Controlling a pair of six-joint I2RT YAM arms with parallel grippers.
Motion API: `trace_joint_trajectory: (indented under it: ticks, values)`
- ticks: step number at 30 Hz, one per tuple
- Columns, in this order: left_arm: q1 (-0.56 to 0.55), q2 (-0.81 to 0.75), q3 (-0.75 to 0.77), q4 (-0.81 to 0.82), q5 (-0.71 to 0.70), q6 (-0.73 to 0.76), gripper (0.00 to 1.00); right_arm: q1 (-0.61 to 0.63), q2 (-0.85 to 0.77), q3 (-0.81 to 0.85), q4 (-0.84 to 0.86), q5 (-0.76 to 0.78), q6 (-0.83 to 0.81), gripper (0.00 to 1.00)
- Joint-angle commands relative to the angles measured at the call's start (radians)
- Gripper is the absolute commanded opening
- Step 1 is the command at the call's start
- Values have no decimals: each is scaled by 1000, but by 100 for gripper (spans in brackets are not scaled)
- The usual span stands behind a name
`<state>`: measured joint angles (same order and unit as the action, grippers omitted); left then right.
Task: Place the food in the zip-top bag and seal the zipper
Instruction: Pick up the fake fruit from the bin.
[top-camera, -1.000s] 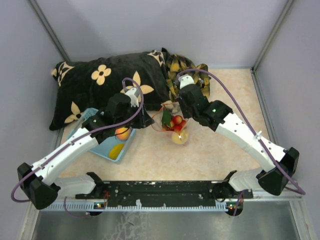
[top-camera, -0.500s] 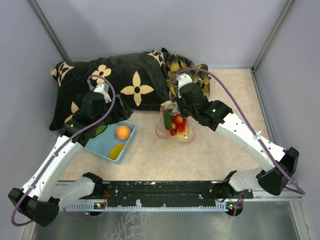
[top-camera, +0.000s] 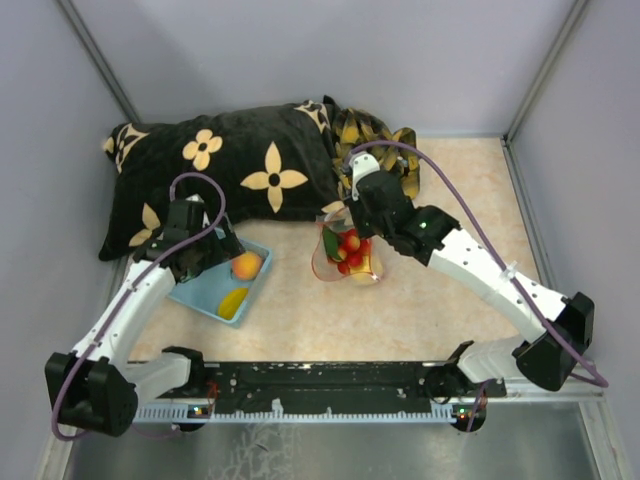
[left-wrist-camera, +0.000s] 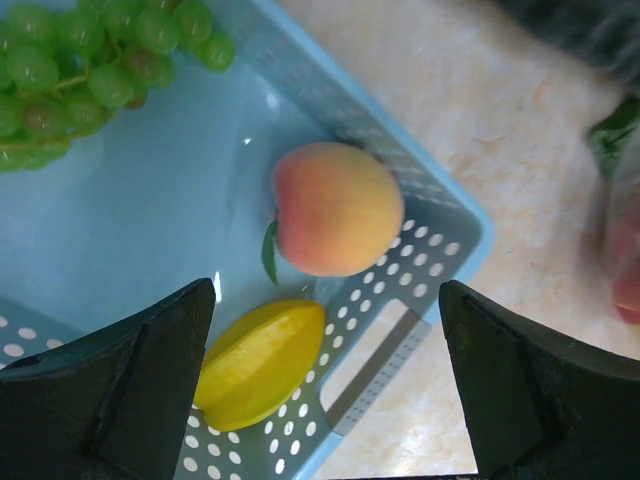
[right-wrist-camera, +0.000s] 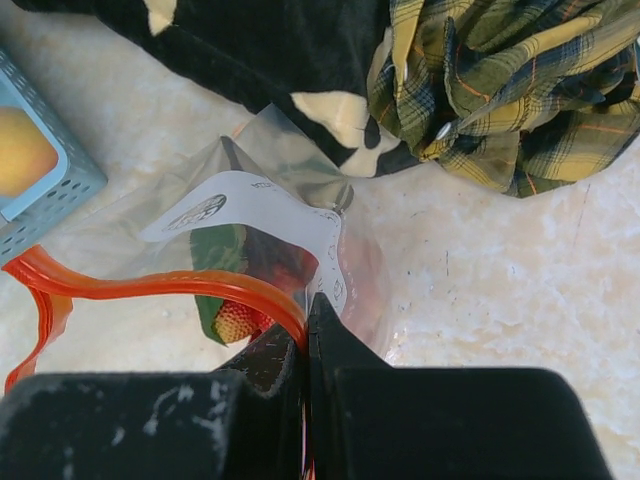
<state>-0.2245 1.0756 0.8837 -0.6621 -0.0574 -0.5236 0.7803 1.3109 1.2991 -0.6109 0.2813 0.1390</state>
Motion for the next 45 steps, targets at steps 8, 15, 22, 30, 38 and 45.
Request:
trace_joint_trajectory:
  ticks: [8, 15, 22, 30, 38, 45]
  values:
    - [25, 154, -82, 109, 108, 13, 99, -7, -42, -23, 95, -35, -6, 0]
    - [25, 248, -71, 193, 185, -12, 99, -6, -45, -36, 87, -36, 0, 0]
    - [25, 285, -91, 248, 160, -20, 98, -7, -48, -42, 87, -30, -1, 0]
    - [25, 348, -88, 280, 175, -15, 82, -7, -33, -47, 85, -41, 2, 0]
    - [24, 351, -105, 288, 189, -16, 83, -7, -30, -40, 81, -35, 11, 0]
    - [24, 291, -118, 284, 196, -19, 67, -7, -28, -12, 49, -9, 12, 0]
